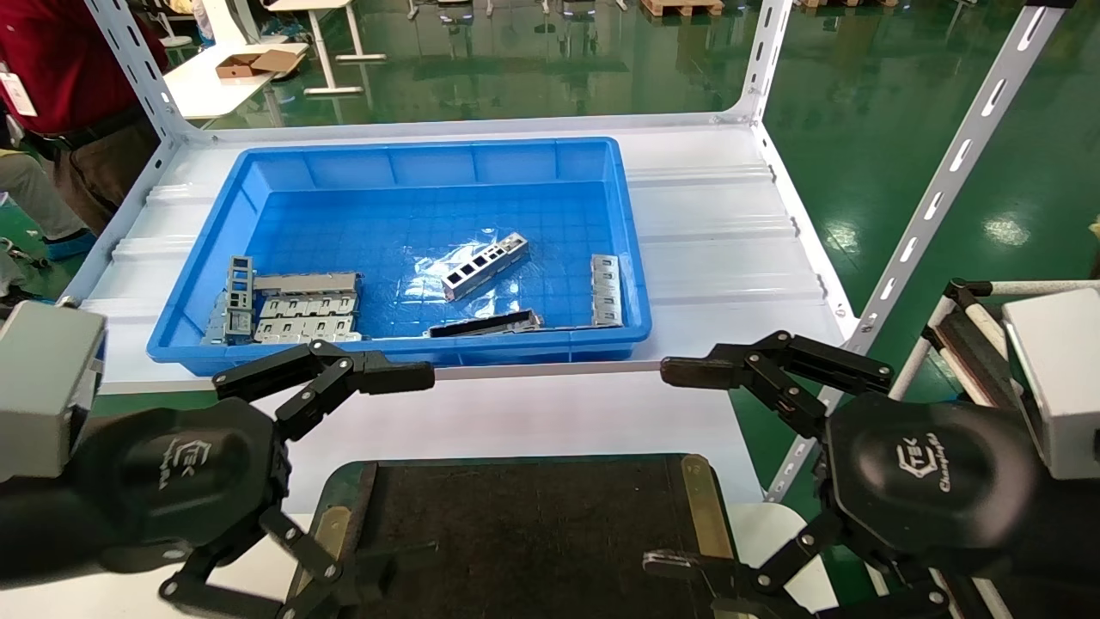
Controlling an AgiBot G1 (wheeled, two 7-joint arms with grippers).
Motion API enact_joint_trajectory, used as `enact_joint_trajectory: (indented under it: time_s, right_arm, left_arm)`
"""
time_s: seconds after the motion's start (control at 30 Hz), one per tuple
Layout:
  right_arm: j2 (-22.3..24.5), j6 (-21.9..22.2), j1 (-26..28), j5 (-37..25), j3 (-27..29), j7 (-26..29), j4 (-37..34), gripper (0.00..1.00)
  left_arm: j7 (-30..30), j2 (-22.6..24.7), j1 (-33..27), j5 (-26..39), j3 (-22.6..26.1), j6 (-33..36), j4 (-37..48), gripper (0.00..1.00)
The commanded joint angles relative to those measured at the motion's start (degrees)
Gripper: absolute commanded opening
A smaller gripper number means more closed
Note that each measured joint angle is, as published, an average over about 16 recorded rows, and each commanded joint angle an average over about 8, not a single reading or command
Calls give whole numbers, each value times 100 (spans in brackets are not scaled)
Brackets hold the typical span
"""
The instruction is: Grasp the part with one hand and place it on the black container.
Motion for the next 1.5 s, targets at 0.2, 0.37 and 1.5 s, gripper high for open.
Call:
enact_joint_trajectory:
  time_s: [0.2, 0.37, 1.5]
  right_arm:
    - [0, 0, 1, 0, -1, 0, -1, 100]
    - [0, 0, 1, 0, -1, -1, -1, 100]
    - [1, 0, 2, 2, -3, -2, -1, 100]
  left_arm:
    - [-44, 145, -161, 337, 101, -329, 101, 100]
    - [-79, 361, -377, 711, 226, -686, 299, 100]
    - [1438, 2861, -2717, 2853, 1162, -2382, 4676, 100]
